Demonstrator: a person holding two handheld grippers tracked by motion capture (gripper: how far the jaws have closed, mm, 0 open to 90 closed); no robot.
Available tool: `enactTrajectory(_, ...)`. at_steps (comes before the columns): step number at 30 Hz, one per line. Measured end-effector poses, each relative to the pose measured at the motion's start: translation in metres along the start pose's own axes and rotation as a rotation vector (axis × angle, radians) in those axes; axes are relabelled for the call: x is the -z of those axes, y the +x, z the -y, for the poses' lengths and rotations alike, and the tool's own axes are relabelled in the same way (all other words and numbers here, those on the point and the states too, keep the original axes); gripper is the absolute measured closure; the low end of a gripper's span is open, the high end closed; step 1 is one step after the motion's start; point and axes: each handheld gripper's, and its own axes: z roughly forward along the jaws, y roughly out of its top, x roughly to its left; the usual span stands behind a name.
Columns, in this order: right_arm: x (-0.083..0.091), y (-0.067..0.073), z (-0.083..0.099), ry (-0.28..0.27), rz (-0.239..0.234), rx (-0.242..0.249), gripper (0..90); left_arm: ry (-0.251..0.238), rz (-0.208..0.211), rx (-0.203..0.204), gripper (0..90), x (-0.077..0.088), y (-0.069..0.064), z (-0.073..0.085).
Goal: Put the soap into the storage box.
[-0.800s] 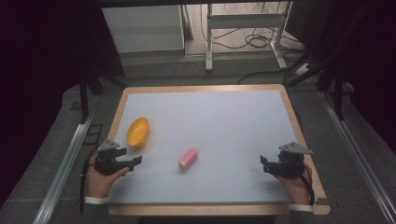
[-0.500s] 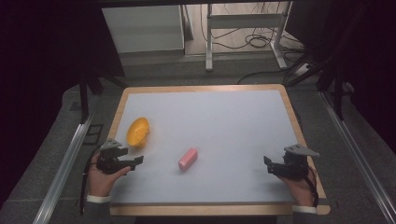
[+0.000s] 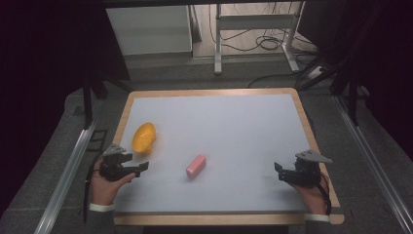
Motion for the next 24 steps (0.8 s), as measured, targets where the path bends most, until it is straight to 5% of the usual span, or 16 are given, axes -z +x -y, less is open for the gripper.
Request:
enactTrajectory(10, -0.002, -0.012, 0.006, 0.007, -0.017, -0.032, 10.8, 0.004, -0.036, 0.002, 21.3, 0.002, -0.007, 0.001)
enactTrajectory(13, -0.004, -0.016, 0.007, 0.010, -0.013, -0.043, 11.0, 0.001, -0.087, -0.008, 22.5, 0.002, -0.010, -0.001)
enactTrajectory(24, -0.002, -0.009, 0.005, 0.003, -0.016, -0.018, 11.2, 0.018, -0.058, -0.037, 24.5, 0.006, -0.023, -0.012)
